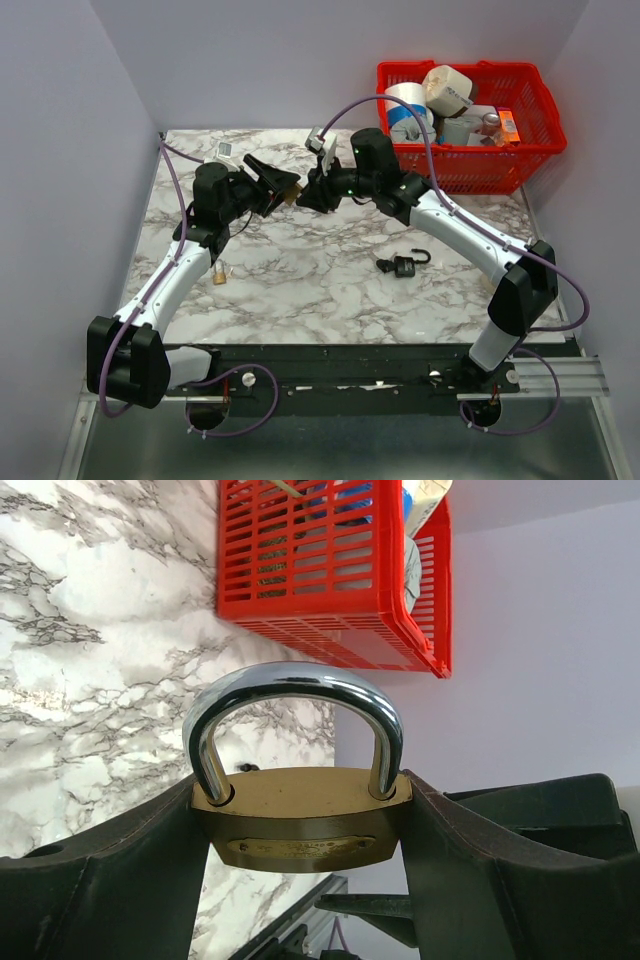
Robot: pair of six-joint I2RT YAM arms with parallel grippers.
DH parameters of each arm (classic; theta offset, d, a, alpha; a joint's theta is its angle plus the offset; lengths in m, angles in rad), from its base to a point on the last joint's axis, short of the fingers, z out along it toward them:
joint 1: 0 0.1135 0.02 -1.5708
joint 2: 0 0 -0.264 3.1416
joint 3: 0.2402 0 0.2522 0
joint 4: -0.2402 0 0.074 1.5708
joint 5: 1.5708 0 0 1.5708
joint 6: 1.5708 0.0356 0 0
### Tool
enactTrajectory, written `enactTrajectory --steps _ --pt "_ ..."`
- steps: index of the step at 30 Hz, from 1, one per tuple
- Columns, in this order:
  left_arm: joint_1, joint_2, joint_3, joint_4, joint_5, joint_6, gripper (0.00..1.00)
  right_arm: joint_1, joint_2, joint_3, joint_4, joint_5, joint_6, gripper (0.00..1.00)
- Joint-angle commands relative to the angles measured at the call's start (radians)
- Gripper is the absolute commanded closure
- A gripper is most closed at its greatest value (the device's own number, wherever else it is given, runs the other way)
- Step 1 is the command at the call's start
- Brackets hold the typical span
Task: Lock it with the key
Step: Lock the lock.
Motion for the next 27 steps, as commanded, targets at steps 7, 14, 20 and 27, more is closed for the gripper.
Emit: enactTrajectory --steps 7,14,20,27 --pt "0.0 -0.034 0.032 0.075 0.015 -0.024 0.96 0.014 0.017 0.012 -0.016 0.053 -0.01 0.63" --pt "0.014 -0.025 0.036 0.069 0.015 -0.041 0.96 0.014 -0.009 -0.013 -0.002 0.105 0.008 0.61" --pt "0.017 -0.023 0.041 0.07 0.014 -0.041 0.96 0.013 -0.024 -0.026 0.001 0.134 0.016 0.61" --pt "0.017 -0.022 0.043 0.069 0.012 -0.04 0.96 0.014 -0.018 -0.023 0.001 0.117 0.027 0.53"
